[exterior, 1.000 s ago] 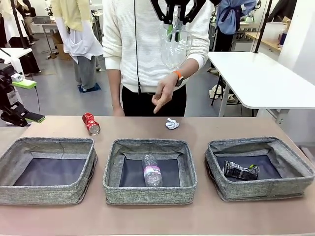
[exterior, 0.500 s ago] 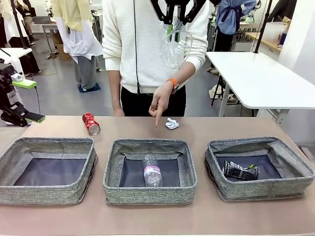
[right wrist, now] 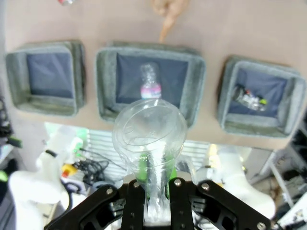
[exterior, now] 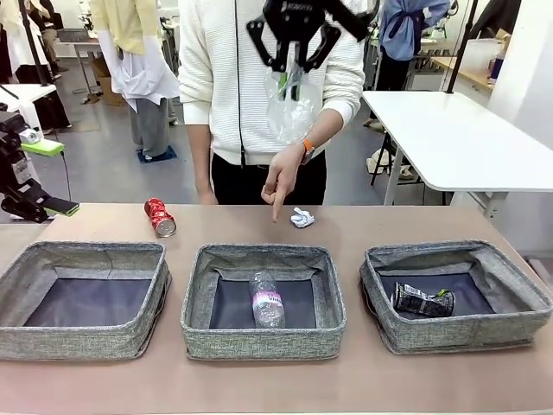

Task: Sort the waste into the appropriate baskets.
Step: Place the picked waste into the Fabric basket indicated by the person.

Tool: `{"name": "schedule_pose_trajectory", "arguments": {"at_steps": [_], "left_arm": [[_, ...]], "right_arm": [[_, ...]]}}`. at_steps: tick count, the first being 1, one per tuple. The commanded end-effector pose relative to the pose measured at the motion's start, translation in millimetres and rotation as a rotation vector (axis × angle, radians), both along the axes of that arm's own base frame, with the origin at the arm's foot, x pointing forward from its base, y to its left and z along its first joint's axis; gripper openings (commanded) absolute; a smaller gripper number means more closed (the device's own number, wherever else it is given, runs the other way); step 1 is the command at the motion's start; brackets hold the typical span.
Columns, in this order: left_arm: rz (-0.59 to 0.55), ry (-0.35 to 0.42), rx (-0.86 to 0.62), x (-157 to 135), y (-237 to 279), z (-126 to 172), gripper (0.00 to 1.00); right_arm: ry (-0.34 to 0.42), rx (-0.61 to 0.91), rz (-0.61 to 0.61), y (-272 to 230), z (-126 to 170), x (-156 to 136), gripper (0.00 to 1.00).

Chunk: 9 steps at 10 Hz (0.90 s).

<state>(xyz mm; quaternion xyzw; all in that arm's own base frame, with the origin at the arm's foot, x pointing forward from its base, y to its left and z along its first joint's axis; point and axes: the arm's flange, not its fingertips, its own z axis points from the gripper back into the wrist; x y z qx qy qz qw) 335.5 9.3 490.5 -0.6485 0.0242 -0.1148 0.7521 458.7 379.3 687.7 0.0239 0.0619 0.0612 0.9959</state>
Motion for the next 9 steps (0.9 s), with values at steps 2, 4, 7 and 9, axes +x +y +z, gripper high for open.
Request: {"name": "schedule_pose_trajectory", "arguments": {"at_steps": [2,4,7,9], "left_arm": [[-0.014,-0.018,-0.005,-2,1,1,1.00],[-0.014,-0.018,-0.005,-2,1,1,1.00],[-0.014,-0.018,-0.005,-2,1,1,1.00],[-0.014,-0.018,-0.005,-2,1,1,1.00]], "right_arm": [[0.018,0.079,0.118,-19,-113,-37,0.16],[0.030,0.100,0.194,-12,-166,-47,0.16],[0.107,0.124,0.292,-4,-220,-43,0.16],[0.125,0.124,0.317,-2,-219,-39,0.16]]}}
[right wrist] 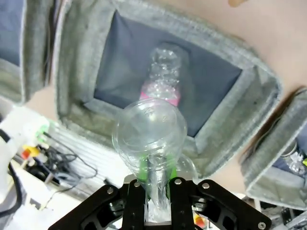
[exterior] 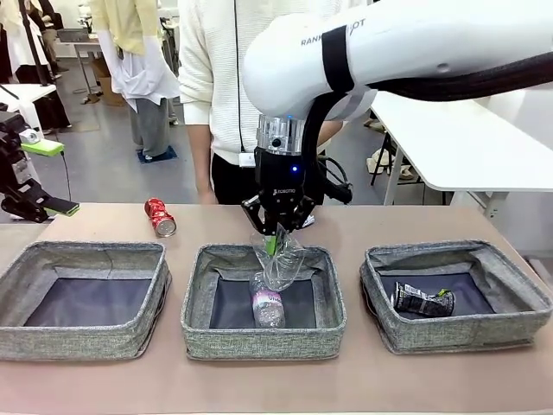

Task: Sort the waste into the appropriate baskets.
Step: Place the picked waste into the Fabric basket indicated by the person.

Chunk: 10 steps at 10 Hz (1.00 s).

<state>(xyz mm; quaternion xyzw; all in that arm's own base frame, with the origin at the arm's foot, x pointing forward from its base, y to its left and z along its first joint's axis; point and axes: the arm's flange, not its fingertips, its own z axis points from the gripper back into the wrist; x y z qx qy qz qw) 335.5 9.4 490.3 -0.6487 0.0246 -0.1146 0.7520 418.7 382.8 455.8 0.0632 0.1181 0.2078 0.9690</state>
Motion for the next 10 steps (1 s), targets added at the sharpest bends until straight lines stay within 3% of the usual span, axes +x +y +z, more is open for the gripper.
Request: {"name": "schedule_pose_trajectory", "arguments": {"at_steps": [1,2,3,4,5,6,7,10], "left_arm": [[-0.014,-0.019,-0.005,-2,1,2,1.00],[-0.014,-0.019,-0.005,-2,1,2,1.00],[-0.014,-0.019,-0.005,-2,1,2,1.00],[-0.014,-0.019,-0.005,-2,1,2,1.00],[-0.014,-0.019,-0.005,-2,1,2,1.00],[-0.014,-0.019,-0.005,-2,1,2,1.00],[-0.014,-0.019,-0.005,-2,1,2,1.00],[-0.014,-0.019,-0.005,-2,1,2,1.00]], "right_arm": [[0.027,0.037,0.015,-8,13,4,0.16],[0.030,0.036,0.012,-8,13,4,0.16],[0.034,0.032,0.010,-9,11,5,0.73],[0.036,0.037,0.004,-9,11,5,0.74],[0.038,0.041,-0.003,-10,13,6,1.00],[0.039,0.049,-0.010,-12,14,8,0.78],[0.043,0.056,-0.020,-15,15,9,1.00],[0.074,0.106,-0.007,-21,16,12,1.00]]}}
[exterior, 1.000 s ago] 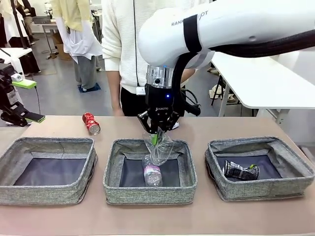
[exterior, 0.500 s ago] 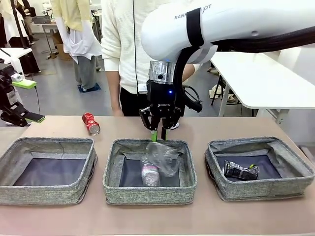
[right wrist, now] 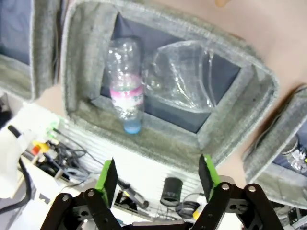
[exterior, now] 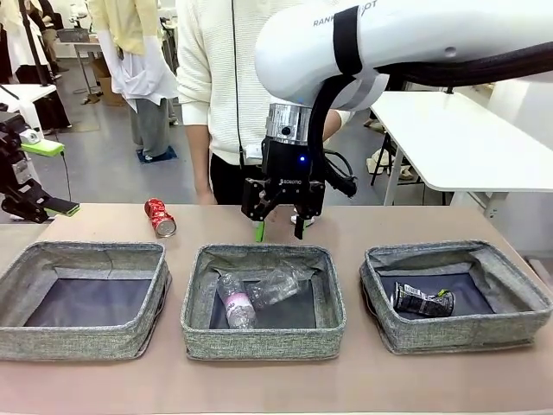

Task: Sort the waste into the appropriate baskets.
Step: Place the picked waste into the Fabric basket indicated by the person.

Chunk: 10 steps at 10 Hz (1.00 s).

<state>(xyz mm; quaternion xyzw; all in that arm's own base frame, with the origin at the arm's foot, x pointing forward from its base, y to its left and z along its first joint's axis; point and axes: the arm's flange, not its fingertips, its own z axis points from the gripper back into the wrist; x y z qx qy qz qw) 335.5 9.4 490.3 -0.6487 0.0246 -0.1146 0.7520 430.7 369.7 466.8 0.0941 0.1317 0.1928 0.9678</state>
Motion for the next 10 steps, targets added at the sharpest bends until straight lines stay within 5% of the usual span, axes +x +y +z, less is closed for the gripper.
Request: {"name": "schedule_pose_trajectory", "arguments": {"at_steps": [1,4,6,8,9,10], "left_arm": [[-0.014,-0.019,-0.005,-2,1,2,1.00],[-0.014,-0.019,-0.005,-2,1,2,1.00],[-0.014,-0.019,-0.005,-2,1,2,1.00],[-0.014,-0.019,-0.005,-2,1,2,1.00],[-0.014,-0.019,-0.005,-2,1,2,1.00],[-0.014,-0.019,-0.005,-2,1,2,1.00]], "right_arm": [[0.107,0.158,0.076,-13,5,4,1.00],[0.378,0.688,0.150,-99,2,25,1.00],[0.263,0.952,-0.167,-208,-1,14,1.00],[0.161,1.069,-0.737,-298,-5,-16,1.00],[0.101,1.132,-0.915,-334,-6,-38,1.00],[0.030,1.160,-0.950,-349,-7,-52,1.00]]}}
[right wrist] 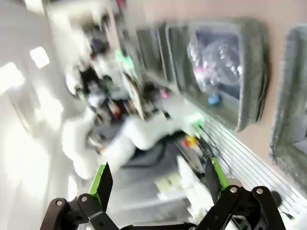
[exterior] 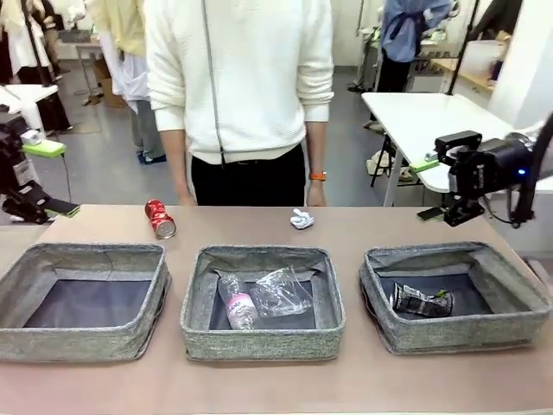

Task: Sort the waste into the appropriate baskets.
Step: Place the picked waste into the Fabric basket indicated by the person, then pick up the waste item pointed out by the person.

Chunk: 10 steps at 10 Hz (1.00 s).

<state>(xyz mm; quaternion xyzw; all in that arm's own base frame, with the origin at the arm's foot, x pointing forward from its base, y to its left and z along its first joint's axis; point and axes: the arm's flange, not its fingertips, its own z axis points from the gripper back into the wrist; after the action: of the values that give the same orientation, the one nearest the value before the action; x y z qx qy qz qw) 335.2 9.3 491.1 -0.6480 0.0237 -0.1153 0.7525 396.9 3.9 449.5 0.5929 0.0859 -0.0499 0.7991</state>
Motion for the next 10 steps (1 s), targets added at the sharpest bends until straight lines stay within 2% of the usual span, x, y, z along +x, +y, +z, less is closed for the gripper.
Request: {"name": "schedule_pose_trajectory", "arguments": {"at_steps": [1,2,10], "left_arm": [[-0.014,-0.017,-0.006,-1,1,1,1.00],[-0.014,-0.017,-0.006,-1,1,1,1.00],[-0.014,-0.017,-0.006,-1,1,1,1.00]], "right_arm": [[0.051,0.072,-0.562,8,9,-34,1.00],[0.000,0.000,0.000,0,0,0,1.00],[0.000,0.000,0.000,0,0,0,1.00]]}}
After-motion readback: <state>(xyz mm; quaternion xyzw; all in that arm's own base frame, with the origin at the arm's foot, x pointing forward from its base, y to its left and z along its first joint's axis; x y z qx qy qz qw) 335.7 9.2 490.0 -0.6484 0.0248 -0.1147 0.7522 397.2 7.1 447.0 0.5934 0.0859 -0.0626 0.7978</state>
